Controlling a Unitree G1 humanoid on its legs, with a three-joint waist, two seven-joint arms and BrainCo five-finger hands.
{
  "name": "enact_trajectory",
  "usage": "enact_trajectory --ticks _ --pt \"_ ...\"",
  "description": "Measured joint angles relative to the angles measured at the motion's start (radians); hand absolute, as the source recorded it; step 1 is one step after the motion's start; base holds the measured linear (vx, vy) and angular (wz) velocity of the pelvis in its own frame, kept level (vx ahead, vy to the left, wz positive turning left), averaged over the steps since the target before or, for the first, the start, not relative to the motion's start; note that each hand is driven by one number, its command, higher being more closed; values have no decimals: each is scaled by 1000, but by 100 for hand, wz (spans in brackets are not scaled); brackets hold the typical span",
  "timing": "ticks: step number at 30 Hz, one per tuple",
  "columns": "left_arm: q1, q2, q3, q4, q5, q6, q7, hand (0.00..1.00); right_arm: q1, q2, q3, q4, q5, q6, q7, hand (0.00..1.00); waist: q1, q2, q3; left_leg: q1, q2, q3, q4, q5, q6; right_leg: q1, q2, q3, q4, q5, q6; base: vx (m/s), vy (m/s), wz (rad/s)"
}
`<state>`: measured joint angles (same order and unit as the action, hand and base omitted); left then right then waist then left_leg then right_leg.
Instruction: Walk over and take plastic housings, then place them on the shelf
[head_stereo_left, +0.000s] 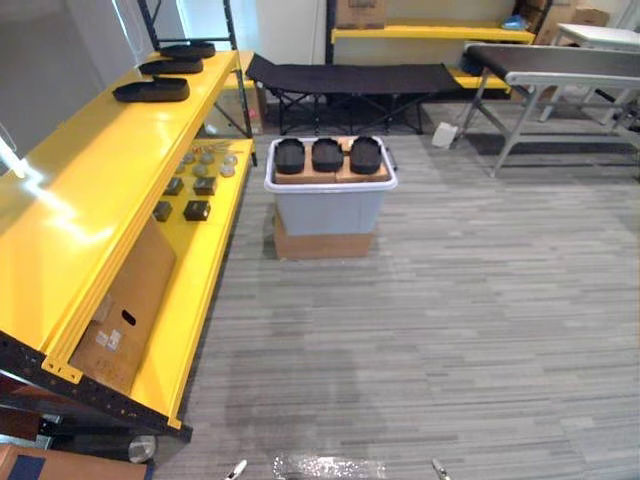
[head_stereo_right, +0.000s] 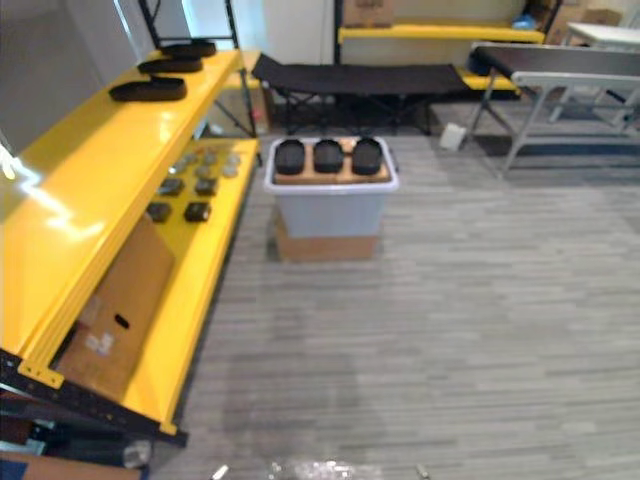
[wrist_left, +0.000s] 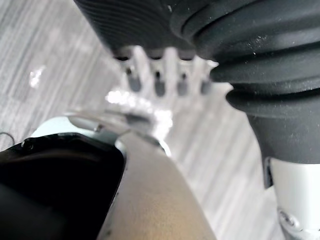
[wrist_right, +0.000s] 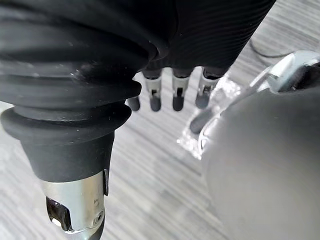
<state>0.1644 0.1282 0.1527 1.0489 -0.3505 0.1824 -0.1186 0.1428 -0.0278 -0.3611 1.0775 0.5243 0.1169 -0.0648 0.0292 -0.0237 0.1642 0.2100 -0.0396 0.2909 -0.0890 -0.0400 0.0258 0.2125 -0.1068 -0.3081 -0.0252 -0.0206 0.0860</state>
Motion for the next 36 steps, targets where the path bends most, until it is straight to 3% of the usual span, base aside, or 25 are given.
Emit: enact_trajectory --ticks 9,18,20,22,23,24,25,26,28,30,31,33,34,35,36 --pt "-7 18 -39 13 -7 -4 -8 0 -6 -16 36 6 -76 -34 24 0 -6 -9 5 -2 -11 -5 0 -1 0 -2 -8 7 -6 1 0 -46 32 1" --pt "-8 22 -45 13 -5 -6 -14 0 -15 -17 62 7 -156 -104 50 0 -8 -12 9 -2 -13 -7 1 -5 8 -3 -2 8 -9 3 -1 0 0 0" --pt "-10 22 -47 14 1 -4 -16 0 -25 -18 71 5 -157 -134 46 0 -9 -12 11 -5 -14 -7 2 -23 17 -42 -18 8 68 -43 3 4 38 -2" --pt "-25 30 -69 23 9 0 -21 0 -22 -20 74 -3 -158 -182 36 0 -19 -12 24 -17 -22 -19 3 -42 42 -170 -70 27 349 -115 46 30 49 8" --pt "-38 31 -80 31 15 1 -22 0 -28 -21 70 -17 -157 -198 31 0 -22 -7 42 -20 -18 -28 15 -47 49 -252 -91 46 510 -107 56 105 54 25" --pt "-67 45 -90 31 16 -2 -15 0 -46 -18 72 -20 -157 -221 34 0 -34 -13 105 7 -3 -37 72 -76 69 -322 -111 73 702 -115 30 94 36 25" --pt "-68 48 -90 32 16 -5 -13 0 -47 -17 75 -19 -158 -223 40 0 -34 -19 120 11 8 -39 99 -94 69 -323 -108 80 714 -136 13 110 23 20" --pt "-65 51 -90 32 15 -6 -13 0 -43 -16 82 -19 -163 -226 50 0 -34 -17 127 11 18 -39 122 -112 66 -330 -95 86 701 -158 15 109 10 4" --pt "-72 61 -90 33 12 -6 -14 0 -29 -6 87 -21 -193 -241 88 0 -35 -28 126 5 57 -44 166 -151 46 -352 -46 91 533 -174 15 196 -13 9" --pt "-91 67 -91 32 11 -6 -14 0 -10 -1 88 -20 -204 -245 106 0 -44 -29 126 7 74 -61 174 -161 22 -358 -17 89 318 -120 10 336 -72 21" --pt "-93 66 -86 31 2 -7 -14 0 12 1 87 -20 -206 -235 110 0 -44 -30 125 21 76 -59 192 -185 -12 -351 -13 88 185 -43 7 334 -101 13" --pt "-90 64 -86 30 -4 -7 -12 0 29 1 86 -20 -224 -215 115 0 -45 -31 124 53 76 -59 214 -229 -35 -350 -15 88 164 -10 0 318 -137 4" --pt "-84 62 -84 19 -6 -8 -11 0 41 -1 86 -20 -226 -199 139 0 -46 -32 122 76 82 -61 239 -272 -52 -352 -12 93 190 16 -27 396 -219 5" --pt "-80 48 -83 5 -11 -8 -7 0 51 -13 84 -21 -225 -193 162 0 -48 -9 110 93 112 -63 253 -308 -80 -362 5 83 253 52 -52 418 -238 6" --pt "-70 35 -77 -5 -23 -8 -6 0 58 -23 84 -21 -224 -187 175 0 -49 8 92 100 133 -62 255 -319 -96 -368 24 81 271 52 -54 473 -229 11"
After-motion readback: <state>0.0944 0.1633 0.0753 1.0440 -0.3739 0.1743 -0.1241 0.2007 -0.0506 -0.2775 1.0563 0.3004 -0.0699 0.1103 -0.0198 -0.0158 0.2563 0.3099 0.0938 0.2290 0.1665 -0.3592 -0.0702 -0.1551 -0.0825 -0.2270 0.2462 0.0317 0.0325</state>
